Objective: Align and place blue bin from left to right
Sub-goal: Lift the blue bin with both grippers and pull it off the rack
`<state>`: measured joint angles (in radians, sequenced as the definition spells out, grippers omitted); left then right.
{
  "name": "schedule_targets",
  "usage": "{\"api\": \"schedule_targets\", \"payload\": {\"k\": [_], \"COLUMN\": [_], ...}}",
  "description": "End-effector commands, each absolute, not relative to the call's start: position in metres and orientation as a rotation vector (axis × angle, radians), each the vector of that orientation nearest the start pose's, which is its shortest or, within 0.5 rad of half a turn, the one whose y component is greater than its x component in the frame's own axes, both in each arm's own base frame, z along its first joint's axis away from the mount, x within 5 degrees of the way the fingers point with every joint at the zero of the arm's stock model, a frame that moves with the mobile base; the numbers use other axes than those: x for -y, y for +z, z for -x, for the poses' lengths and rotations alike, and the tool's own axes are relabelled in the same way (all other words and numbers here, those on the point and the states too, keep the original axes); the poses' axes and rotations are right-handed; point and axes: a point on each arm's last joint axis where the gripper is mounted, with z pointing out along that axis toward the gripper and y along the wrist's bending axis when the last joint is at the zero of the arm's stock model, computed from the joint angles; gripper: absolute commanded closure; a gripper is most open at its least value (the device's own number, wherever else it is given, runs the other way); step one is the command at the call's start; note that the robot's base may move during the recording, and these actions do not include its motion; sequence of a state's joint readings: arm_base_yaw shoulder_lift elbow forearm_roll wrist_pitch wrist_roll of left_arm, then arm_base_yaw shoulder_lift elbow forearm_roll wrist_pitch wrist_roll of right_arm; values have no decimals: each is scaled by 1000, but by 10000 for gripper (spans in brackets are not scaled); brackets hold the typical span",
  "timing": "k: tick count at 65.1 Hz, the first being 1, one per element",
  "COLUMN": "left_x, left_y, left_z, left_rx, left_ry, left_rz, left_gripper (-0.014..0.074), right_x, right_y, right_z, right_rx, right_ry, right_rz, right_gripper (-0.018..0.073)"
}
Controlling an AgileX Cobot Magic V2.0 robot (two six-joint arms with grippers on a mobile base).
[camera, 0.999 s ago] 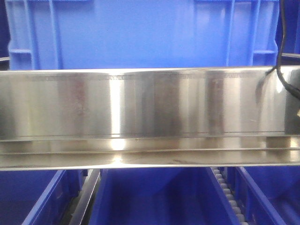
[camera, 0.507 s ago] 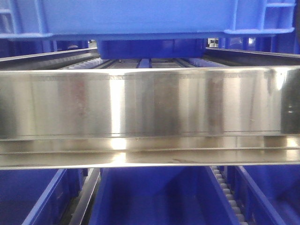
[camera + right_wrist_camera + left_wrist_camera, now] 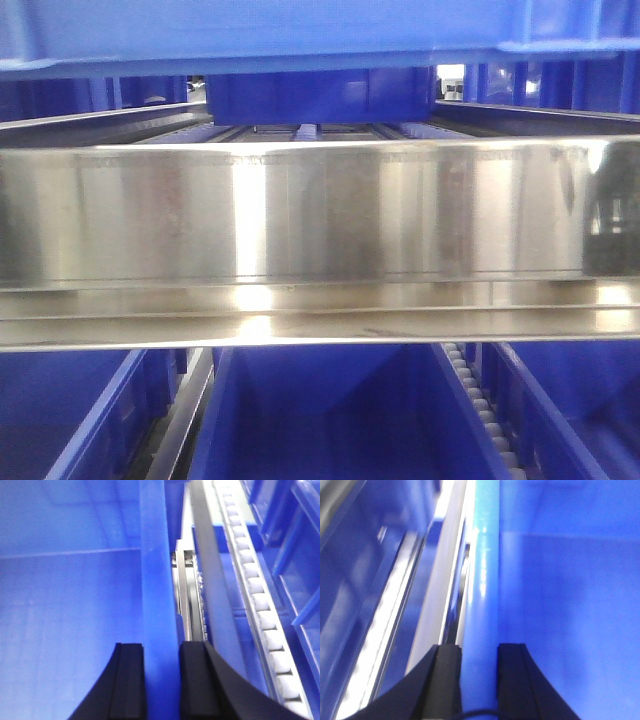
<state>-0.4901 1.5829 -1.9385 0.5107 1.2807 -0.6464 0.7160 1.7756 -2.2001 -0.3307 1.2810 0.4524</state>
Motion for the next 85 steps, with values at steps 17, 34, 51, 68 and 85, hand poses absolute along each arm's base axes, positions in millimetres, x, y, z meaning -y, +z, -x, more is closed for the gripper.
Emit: {"api": "schedule_targets", "payload": {"k": [17, 34, 51, 68, 85], "left_x": [96, 96, 121, 134, 135], "left_y": [489, 491, 483, 471, 470], "left_z": [-258, -244, -227, -200, -198], "left_rx": [-2125, -2112, -2104, -2108, -2123], "left_ry": [-50, -88, -91, -87, -85], "left_rz": [207, 180, 150, 109, 109], "left_gripper": [707, 707, 707, 707, 707], "right_x": [-218, -198, -180, -165, -163], "right_y": [499, 496, 482, 475, 467], "right_z": [-253, -218, -185, -161, -153], "right_rx": [-2129, -2091, -2070, -2063, -2060], "right_ry": [293, 301, 296, 335, 288], "right_rz": [324, 315, 256, 238, 251], "right_gripper": [640, 640, 638, 638, 638]}}
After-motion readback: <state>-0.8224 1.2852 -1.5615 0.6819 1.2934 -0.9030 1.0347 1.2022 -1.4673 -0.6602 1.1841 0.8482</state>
